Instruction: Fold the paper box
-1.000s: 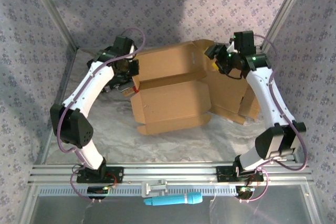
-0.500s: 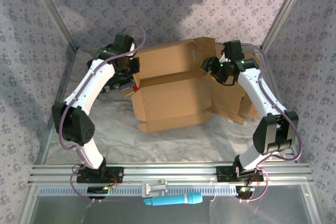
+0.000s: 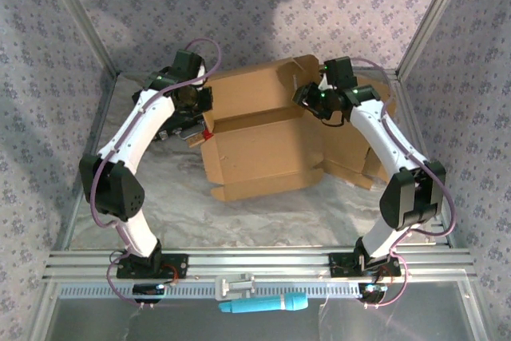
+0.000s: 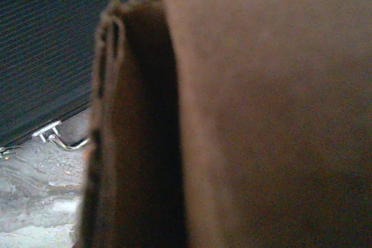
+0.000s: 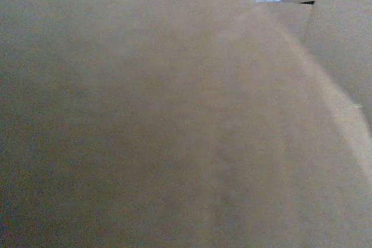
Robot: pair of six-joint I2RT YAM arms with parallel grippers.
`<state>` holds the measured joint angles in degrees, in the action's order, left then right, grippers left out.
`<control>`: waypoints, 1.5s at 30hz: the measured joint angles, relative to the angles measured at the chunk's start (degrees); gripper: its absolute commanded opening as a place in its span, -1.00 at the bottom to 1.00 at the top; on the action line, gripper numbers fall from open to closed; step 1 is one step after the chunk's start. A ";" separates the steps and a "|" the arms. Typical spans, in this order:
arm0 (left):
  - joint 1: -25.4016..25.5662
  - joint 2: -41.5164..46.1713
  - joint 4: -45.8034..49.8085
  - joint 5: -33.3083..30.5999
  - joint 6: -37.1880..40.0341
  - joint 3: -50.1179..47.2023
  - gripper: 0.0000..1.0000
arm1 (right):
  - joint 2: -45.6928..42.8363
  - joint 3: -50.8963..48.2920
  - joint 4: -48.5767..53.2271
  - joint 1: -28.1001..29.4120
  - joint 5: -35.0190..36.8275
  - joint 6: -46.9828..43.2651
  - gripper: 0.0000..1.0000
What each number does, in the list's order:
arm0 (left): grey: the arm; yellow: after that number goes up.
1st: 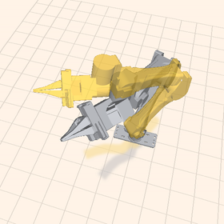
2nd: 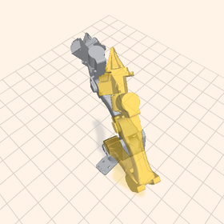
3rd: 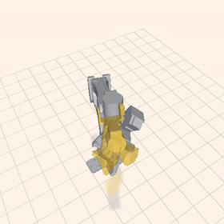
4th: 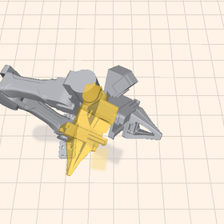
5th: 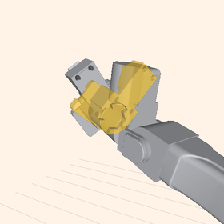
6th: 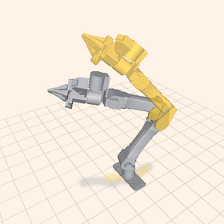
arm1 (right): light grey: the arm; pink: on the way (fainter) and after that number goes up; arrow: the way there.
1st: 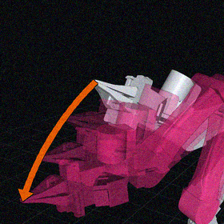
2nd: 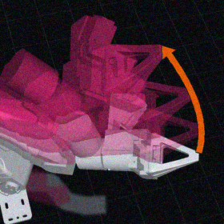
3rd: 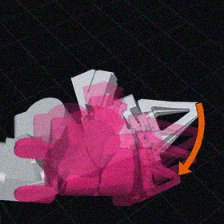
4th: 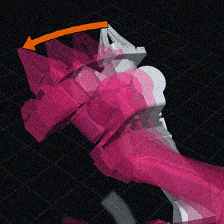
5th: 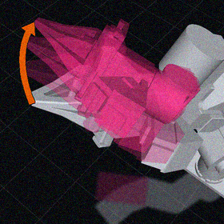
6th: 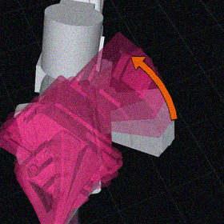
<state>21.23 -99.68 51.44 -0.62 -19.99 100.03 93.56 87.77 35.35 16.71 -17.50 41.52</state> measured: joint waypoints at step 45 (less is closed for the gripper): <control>-12.39 -11.37 -8.28 30.01 2.80 7.30 -1.00 | 13.18 26.82 -19.96 -14.80 -40.65 -6.05 0.06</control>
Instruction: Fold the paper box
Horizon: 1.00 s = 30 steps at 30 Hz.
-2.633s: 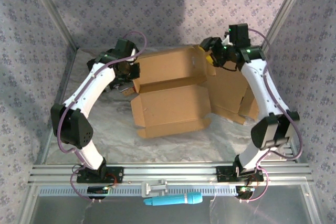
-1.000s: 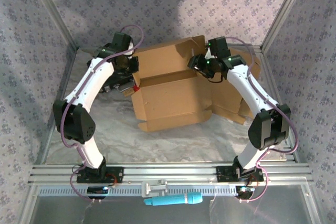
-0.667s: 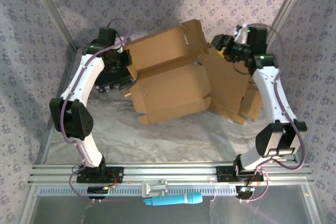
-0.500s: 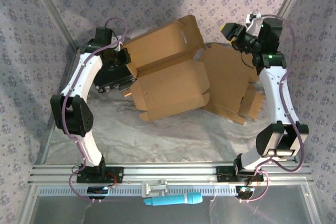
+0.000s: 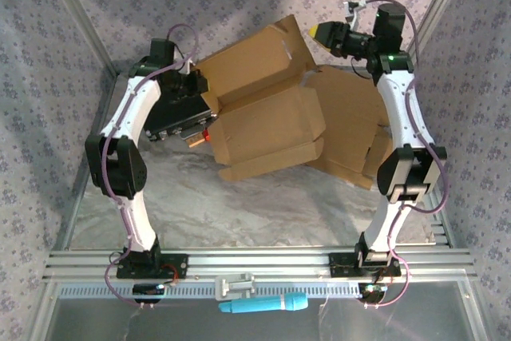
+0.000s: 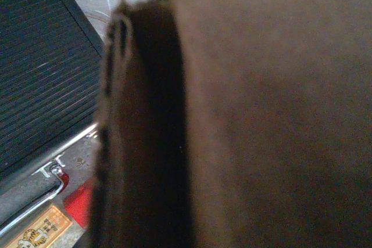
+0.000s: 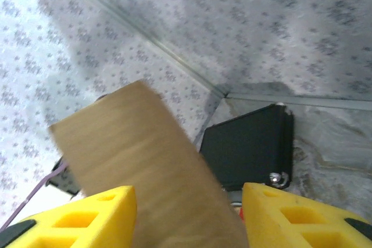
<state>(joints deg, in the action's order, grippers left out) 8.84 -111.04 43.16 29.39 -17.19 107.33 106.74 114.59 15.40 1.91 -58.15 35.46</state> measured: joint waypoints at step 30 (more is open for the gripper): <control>-0.17 -0.79 0.42 0.37 -0.66 1.49 -1.00 | 0.02 0.11 1.05 -2.75 0.68 -3.45 0.14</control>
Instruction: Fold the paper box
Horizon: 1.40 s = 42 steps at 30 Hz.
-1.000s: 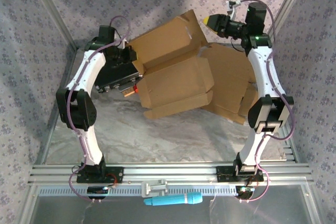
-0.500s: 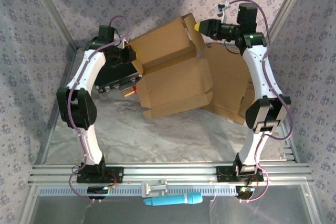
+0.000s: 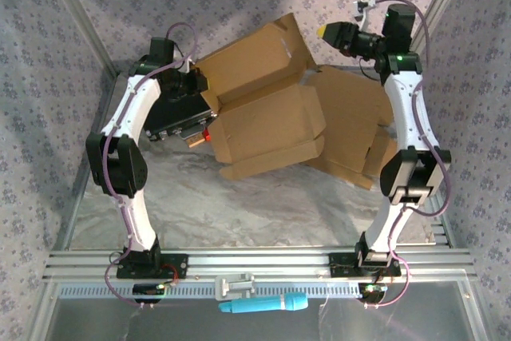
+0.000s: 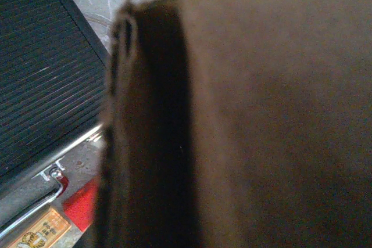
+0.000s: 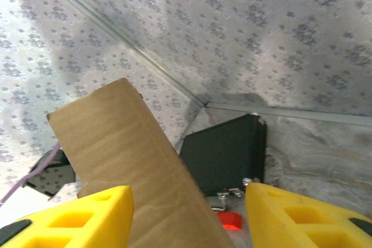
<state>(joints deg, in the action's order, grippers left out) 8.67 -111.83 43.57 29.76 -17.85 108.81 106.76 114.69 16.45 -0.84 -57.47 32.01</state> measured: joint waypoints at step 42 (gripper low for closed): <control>0.24 -0.04 3.15 -2.62 -0.15 1.40 -1.00 | 3.23 13.09 30.23 21.16 42.80 -25.11 0.06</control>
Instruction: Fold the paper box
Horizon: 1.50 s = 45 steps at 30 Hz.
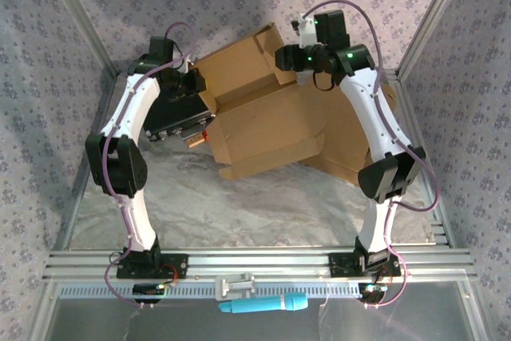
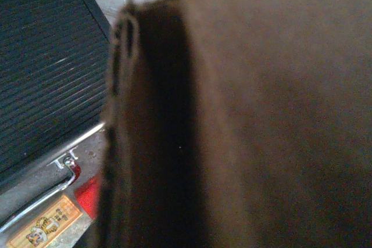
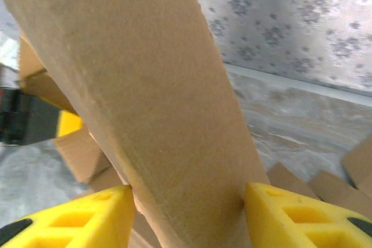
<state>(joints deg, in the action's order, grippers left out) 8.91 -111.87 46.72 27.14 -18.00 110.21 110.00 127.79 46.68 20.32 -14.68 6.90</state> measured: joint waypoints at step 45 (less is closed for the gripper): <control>10.19 -1.36 11.08 -12.02 -1.18 7.41 -1.00 | 8.68 7.34 13.05 9.51 54.40 2.27 -1.00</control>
<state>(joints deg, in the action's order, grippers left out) 19.09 -113.23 57.80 15.11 -19.18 117.62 118.67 135.13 59.72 29.82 39.72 9.17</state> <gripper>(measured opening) 0.095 0.083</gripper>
